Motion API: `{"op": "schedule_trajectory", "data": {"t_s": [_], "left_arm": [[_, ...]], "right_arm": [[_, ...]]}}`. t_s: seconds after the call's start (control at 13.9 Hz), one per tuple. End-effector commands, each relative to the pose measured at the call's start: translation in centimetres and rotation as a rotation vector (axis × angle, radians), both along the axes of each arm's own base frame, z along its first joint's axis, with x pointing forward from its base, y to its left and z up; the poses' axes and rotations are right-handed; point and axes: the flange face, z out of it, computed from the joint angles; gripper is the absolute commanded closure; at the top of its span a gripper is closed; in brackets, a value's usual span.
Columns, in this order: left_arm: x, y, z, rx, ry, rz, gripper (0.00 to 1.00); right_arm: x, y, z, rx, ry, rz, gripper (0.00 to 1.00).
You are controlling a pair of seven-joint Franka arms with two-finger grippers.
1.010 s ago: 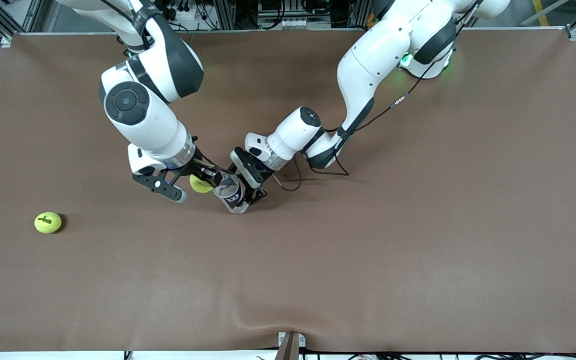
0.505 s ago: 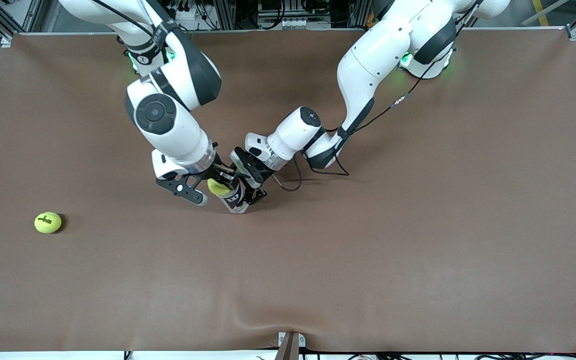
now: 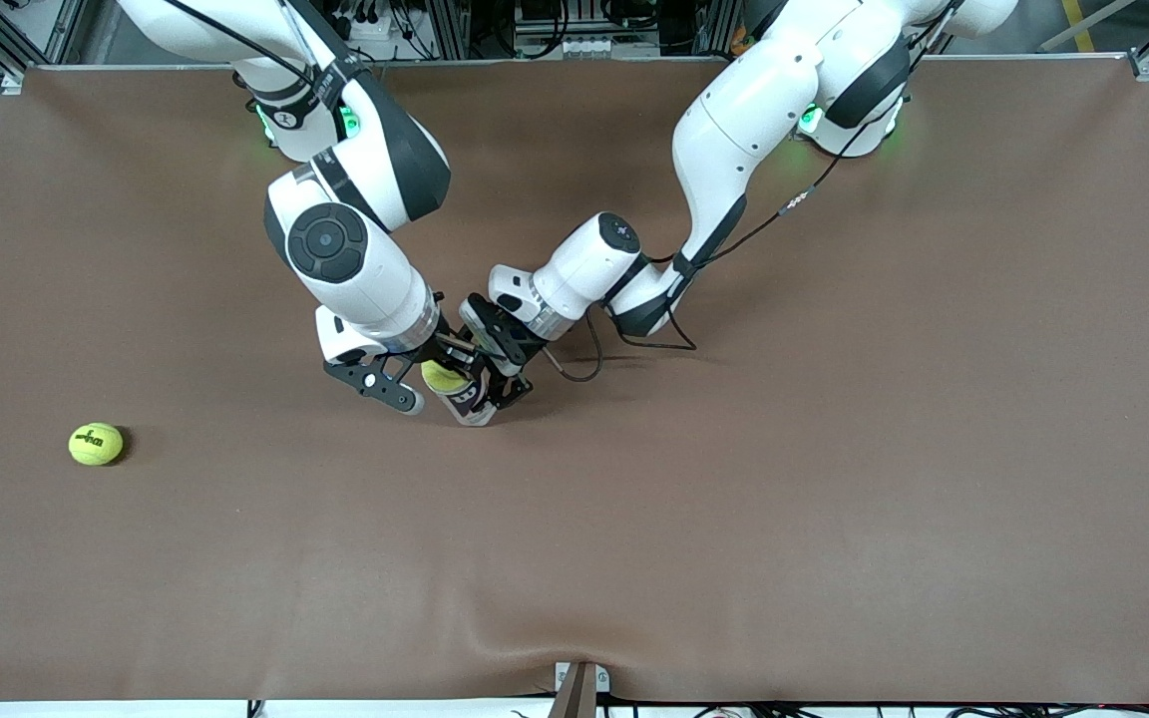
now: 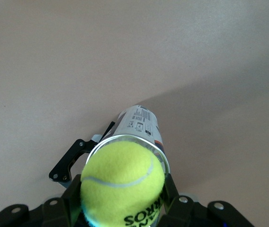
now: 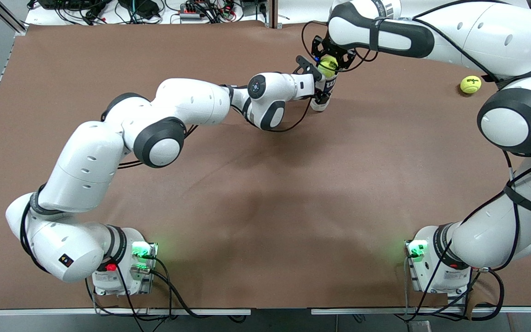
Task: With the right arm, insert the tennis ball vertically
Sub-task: 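Lower the ball into the can and open the right gripper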
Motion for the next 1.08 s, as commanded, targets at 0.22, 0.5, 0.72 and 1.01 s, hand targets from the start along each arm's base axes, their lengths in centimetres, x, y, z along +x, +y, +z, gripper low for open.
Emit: {"op": "schedule_trajectory", "data": {"t_s": [0.22,0.5,0.72,1.01], "left_arm": [[-0.5,0.2,-1.9,0.037,0.053,0.011,0.26],[-0.5,0.2,-2.0,0.037,0.055,0.012,0.26],[-0.6,0.3,-2.1,0.038,0.057,0.013,0.26],[-0.5,0.2,-2.0,0.037,0.056,0.014,0.21]], "right_arm": [[0.0,0.1,1.2,-0.001,-0.010,-0.016,0.00],[0.6,-3.3,3.8,-0.031,0.026,0.018,0.00],[1.7,-10.3,6.4,-0.047,0.061,0.164,0.00],[3.1,-19.7,7.4,-0.051,0.097,0.305,0.00]]}}
